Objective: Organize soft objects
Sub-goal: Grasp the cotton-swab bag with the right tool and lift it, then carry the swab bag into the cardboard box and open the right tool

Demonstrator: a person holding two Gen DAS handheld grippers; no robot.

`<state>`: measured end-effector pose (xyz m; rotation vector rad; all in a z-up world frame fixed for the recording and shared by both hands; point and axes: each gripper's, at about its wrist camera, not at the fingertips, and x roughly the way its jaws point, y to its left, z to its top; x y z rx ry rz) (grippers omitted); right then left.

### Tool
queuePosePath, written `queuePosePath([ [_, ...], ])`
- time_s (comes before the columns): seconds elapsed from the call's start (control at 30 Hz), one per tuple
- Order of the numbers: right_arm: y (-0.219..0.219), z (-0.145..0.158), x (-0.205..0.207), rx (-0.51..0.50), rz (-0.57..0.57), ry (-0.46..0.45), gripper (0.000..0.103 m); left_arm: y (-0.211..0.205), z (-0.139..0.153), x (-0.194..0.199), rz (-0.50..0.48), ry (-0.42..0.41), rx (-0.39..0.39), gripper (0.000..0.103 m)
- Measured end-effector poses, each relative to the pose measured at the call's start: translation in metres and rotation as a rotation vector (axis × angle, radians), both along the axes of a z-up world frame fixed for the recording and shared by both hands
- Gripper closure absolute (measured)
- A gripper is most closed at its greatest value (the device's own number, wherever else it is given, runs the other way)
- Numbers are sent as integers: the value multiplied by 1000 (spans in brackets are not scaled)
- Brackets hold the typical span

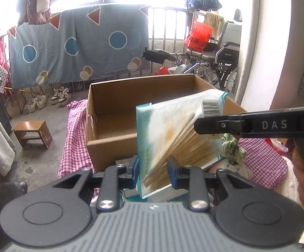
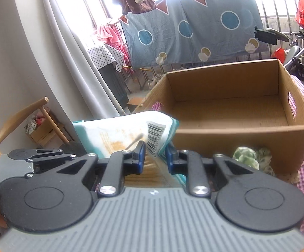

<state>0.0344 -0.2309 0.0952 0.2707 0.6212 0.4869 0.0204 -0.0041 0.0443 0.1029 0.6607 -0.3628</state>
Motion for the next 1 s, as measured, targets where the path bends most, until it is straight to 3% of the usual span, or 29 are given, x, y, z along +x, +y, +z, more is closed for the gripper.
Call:
queuePosePath([
  [0.2, -12, 43, 83, 67, 65, 65, 86, 1, 59, 58, -31, -50, -21, 74],
  [0.37, -20, 41, 179, 85, 58, 207, 87, -5, 66, 147, -30, 35, -46, 76],
  [0.5, -24, 12, 253, 97, 35, 351, 88, -10, 51, 220, -24, 126, -33, 75],
  [0.6, -24, -20, 296, 89, -5, 436, 88, -14, 26, 269, 0, 199, -14, 53],
  [0.63, -23, -32, 308, 60, -24, 452, 88, -16, 19, 279, 6, 205, 1, 39],
  [0.7, -23, -59, 325, 25, -56, 486, 86, -19, 0, 299, 70, 192, 70, 33],
  [0.8, -27, -103, 344, 28, -82, 591, 83, -14, -15, 309, 133, 182, 106, 33],
  [0.87, -31, -120, 346, 22, -99, 651, 83, -3, -17, 305, 136, 210, 53, 32],
  [1.0, -29, -134, 337, -34, -100, 689, 74, 25, -2, 278, 142, 184, -24, 16],
])
